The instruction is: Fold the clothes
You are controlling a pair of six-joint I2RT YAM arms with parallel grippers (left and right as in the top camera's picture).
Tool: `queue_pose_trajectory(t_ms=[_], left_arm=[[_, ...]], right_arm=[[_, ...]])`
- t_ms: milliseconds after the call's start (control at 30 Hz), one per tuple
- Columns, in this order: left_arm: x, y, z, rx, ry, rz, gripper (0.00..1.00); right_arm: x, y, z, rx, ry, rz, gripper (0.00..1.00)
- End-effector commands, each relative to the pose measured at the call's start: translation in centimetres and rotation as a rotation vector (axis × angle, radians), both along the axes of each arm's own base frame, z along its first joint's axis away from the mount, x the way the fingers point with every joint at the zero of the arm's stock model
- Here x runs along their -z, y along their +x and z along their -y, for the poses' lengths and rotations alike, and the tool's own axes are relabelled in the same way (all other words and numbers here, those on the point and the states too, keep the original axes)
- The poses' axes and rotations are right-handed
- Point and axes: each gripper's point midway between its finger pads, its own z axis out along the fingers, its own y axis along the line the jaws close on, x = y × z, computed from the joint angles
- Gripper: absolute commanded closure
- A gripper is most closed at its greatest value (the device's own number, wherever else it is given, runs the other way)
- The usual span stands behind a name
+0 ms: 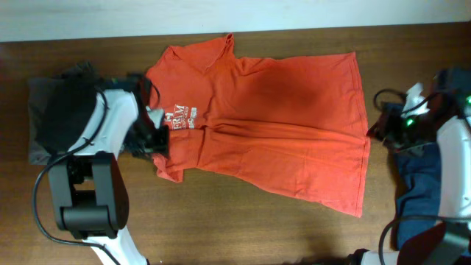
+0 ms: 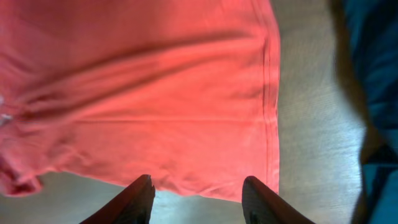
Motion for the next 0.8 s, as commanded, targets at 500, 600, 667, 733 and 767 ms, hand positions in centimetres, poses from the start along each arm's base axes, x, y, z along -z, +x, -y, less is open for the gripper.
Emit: queue_pose_trajectory(t_ms=[500,600,667,733,767], left_arm=[[7.7,-4.9,-1.1,-0.047,0.070,-0.034,0.97],[7.4,-4.8,-1.4,-0.059,0.071,-0.041,0.99],[6.8,-4.8,-2.1,-0.082,0.071,-0.048,0.99],[5.6,-4.6,-4.0,-0.135,0.088,-0.048,0.99],[5.2,-4.6,-4.6,-0.153,0.095,-0.044,0.99]], right_arm=[[16.1,-8.2,-3.6,0.303,0.137,-0.291,0.96],[17.6,-9.1,-3.5,0.340,0.121,-0.303,0.96],[18.0,-9.7,-2.6,0.376,0.071,-0.328,0.96],[18.2,-10.2,-1.7,0.390,0.029,-0.343,0.96],[18.2,-10.3,-1.5,0.395,0.018,-0.347,0.96]])
